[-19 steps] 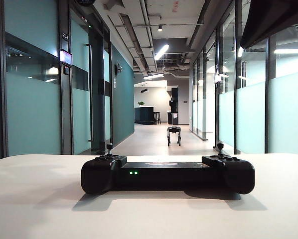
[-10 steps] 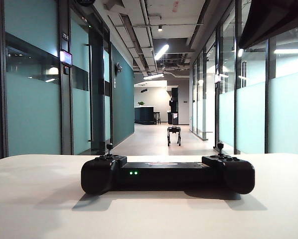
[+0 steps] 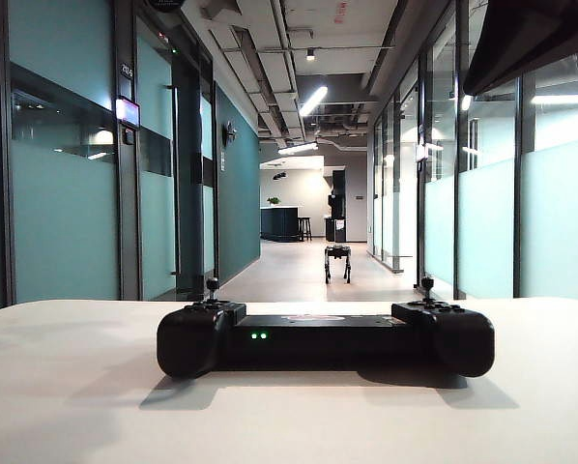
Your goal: Push the left joystick on the remote control sitting on the white table forward to make the robot dog walk in a straight line until it approaches the door.
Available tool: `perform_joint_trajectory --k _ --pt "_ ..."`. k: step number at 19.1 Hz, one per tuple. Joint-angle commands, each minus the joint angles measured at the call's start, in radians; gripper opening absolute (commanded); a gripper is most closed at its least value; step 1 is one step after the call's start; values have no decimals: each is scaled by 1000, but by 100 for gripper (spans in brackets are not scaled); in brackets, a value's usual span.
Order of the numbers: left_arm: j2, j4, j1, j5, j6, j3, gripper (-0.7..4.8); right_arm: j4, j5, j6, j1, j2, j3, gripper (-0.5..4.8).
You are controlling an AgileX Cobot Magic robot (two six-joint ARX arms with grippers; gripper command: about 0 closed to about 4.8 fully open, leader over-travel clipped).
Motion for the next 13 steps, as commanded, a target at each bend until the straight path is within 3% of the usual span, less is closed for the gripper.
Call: perform_joint_trajectory --k 1,7,13 --pt "-28 90 8 -36 -5 -18 -6 22 2 3 0 -3 6 -1" --pt "-62 245 185 151 -6 -133 -6 22 2 3 0 -3 6 -1" --pt "-62 225 267 8 32 -149 -6 22 2 3 0 -3 6 -1"
